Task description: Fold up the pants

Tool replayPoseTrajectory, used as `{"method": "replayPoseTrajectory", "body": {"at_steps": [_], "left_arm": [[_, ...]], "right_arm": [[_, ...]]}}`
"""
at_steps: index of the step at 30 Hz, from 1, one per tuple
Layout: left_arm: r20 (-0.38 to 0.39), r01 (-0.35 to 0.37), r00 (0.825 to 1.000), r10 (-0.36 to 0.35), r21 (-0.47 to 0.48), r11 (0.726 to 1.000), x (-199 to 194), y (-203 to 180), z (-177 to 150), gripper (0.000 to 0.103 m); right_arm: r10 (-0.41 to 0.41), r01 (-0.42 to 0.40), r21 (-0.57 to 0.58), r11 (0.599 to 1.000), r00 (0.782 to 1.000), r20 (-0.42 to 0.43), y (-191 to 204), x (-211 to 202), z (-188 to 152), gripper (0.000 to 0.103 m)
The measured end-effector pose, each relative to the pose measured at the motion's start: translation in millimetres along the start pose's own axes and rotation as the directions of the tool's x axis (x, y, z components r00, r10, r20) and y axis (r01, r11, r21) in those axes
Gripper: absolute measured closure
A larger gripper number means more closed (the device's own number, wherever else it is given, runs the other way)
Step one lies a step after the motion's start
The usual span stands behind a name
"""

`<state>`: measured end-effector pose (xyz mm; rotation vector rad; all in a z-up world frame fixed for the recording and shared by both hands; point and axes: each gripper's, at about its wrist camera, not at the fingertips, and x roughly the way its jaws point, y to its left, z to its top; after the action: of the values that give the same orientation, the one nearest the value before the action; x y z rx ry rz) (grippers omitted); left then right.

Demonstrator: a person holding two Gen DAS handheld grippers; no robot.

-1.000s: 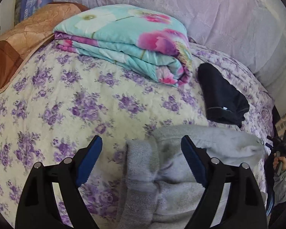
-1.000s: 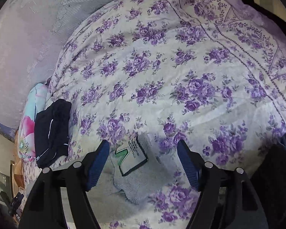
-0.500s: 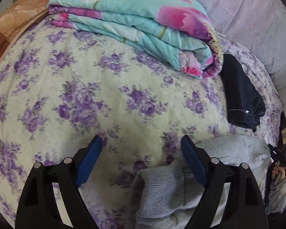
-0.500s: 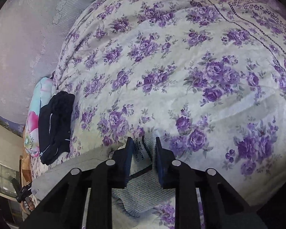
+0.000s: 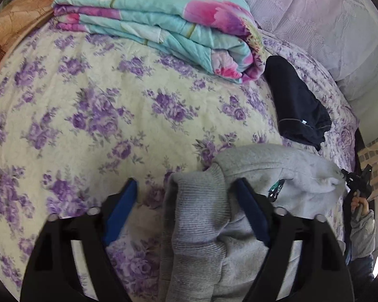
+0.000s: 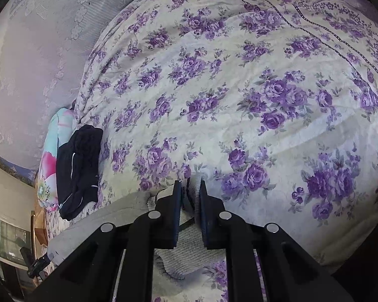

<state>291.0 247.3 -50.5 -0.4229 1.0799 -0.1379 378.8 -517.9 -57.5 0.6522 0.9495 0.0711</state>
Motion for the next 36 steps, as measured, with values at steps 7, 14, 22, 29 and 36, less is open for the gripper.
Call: {"method": "replayPoseTrajectory", "body": {"at_steps": [7,14,22,29,36], "left_arm": [[0.046,0.048,0.998,-0.046,-0.051,0.998,-1.1,-1.0,-5.0,0.085],[0.154,0.134,0.981,-0.121,-0.078,0.988,-51.6,-5.0,0.0,0.097],[0.243,0.239,0.945,-0.221,-0.047,0.97,-101.3,-5.4,-33.8,0.097],[0.274,0.298,0.922,-0.274,-0.049,0.953,-131.1,17.7,-102.4,0.099],[0.315,0.305,0.913,-0.257,-0.112,0.946,-165.7,61.1,-180.9,0.103]], "right_arm": [[0.008,-0.008,0.002,1.0,0.999,0.031,1.7,-10.9,-5.4,0.094],[0.053,-0.049,-0.038,0.998,0.994,0.1,26.4,-55.9,-8.5,0.098],[0.141,-0.127,-0.088,0.988,0.975,0.173,30.1,-141.0,-57.7,0.101],[0.156,-0.144,-0.07,0.987,0.967,0.199,-5.9,-185.3,-137.4,0.101],[0.164,-0.157,-0.046,0.987,0.952,0.26,-58.0,-238.0,-231.5,0.103]]}}
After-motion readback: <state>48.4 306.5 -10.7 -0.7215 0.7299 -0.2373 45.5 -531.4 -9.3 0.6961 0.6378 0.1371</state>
